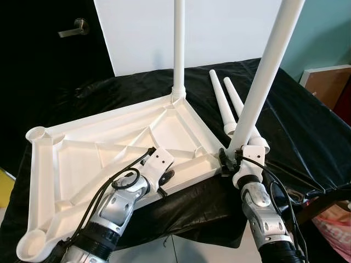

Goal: Building children table

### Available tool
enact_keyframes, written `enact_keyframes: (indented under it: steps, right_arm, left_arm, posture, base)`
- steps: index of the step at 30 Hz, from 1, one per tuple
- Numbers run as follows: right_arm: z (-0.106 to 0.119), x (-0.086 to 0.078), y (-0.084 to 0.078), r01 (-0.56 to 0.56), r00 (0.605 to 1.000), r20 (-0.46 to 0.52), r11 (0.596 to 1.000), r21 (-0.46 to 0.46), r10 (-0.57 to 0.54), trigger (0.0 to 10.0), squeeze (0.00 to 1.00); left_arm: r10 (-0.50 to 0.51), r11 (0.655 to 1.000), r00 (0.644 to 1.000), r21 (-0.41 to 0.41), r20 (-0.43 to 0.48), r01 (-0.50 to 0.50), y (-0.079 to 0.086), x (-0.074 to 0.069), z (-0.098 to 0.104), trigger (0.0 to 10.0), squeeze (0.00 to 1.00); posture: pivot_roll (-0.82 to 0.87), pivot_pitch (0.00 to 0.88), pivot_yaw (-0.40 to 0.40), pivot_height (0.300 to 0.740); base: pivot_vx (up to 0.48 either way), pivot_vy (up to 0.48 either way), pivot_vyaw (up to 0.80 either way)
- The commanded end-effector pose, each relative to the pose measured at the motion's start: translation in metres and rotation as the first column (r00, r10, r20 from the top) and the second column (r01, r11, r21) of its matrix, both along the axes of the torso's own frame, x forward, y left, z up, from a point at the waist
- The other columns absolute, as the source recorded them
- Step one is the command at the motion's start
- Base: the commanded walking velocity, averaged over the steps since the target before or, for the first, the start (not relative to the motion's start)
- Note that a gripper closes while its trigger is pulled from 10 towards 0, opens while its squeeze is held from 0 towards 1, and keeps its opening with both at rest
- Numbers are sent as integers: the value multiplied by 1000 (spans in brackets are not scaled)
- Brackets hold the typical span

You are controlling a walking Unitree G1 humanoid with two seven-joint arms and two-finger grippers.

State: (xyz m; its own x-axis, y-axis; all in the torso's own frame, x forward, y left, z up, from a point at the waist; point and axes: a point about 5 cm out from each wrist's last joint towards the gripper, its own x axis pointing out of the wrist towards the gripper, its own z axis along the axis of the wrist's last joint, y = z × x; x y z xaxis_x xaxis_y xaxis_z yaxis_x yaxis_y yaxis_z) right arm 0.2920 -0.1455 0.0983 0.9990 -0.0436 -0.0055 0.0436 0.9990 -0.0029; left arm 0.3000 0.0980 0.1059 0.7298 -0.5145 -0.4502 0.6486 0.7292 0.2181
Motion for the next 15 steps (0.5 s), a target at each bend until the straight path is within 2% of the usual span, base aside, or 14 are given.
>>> enact_keyframes:
  steps: [1, 7, 10, 15]
  right_arm:
    - [-2, -1, -7, 41, 999, -18, 999, -13, -41, 10000, 0]
    - [-2, 0, -9, 50, 999, -15, 999, -14, -50, 10000, 0]
    - [0, 2, -11, 60, 998, -13, 998, -15, -60, 10000, 0]
    - [0, 3, -12, 64, 998, -12, 998, -15, -64, 10000, 0]
  left_arm:
    - [235, 969, 969, 57, 79, -240, 33, 12, 2, 0, 0]
    - [304, 949, 944, 41, 131, -312, 36, 22, 5, 0, 0]
    - [372, 921, 909, 46, 186, -387, 39, 34, 7, 0, 0]
    - [413, 900, 881, 47, 229, -434, 43, 44, 11, 0, 0]
  posture:
    - [-147, 0, 29, 740]
    - [-148, 0, 27, 740]
    - [-149, 0, 25, 740]
    - [-149, 0, 24, 740]
  base:
    - [0, 0, 0]
    - [0, 0, 0]
    - [0, 0, 0]
    - [0, 0, 0]
